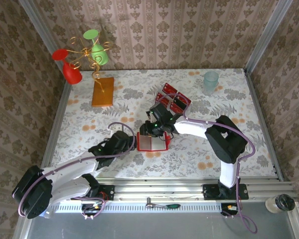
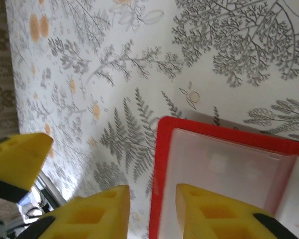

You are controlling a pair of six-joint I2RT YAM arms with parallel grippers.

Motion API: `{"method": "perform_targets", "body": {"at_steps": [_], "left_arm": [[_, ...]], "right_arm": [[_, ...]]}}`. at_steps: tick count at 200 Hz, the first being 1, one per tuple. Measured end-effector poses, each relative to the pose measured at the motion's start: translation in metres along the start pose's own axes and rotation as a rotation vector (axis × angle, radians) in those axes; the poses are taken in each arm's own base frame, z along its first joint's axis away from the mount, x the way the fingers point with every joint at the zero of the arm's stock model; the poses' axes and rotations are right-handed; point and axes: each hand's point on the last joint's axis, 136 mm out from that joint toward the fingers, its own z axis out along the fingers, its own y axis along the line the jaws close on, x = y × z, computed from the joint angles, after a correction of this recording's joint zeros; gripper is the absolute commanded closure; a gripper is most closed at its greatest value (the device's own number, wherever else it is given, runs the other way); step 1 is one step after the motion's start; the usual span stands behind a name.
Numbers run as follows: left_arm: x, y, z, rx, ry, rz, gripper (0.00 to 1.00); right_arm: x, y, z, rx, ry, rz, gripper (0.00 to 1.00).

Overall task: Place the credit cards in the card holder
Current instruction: Turn over the card slot at the card holder.

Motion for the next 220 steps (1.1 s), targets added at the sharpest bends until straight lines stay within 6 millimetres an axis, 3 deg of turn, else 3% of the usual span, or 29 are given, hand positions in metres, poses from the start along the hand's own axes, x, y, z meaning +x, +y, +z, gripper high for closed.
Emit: {"method": "perform_targets", "body": {"at_steps": [43,122,220], "left_arm": [[0.006,-0.001,0.005,-0.005,0.024,0.01,0.0],[0.012,-0.009,0.018,0.003,0.057,0.025,0.0],[0.038,-0.018,0.036,-0.002,0.126,0.082,0.0]], "right_arm": [[0.023,-0.027,0.005,0.053,0.051,0.028,0.91],[0.031,-0.041,0.017,0.082,0.082,0.047,0.92],[0.019,-0.032,0.009,0.072,0.062,0.044,0.89]]}}
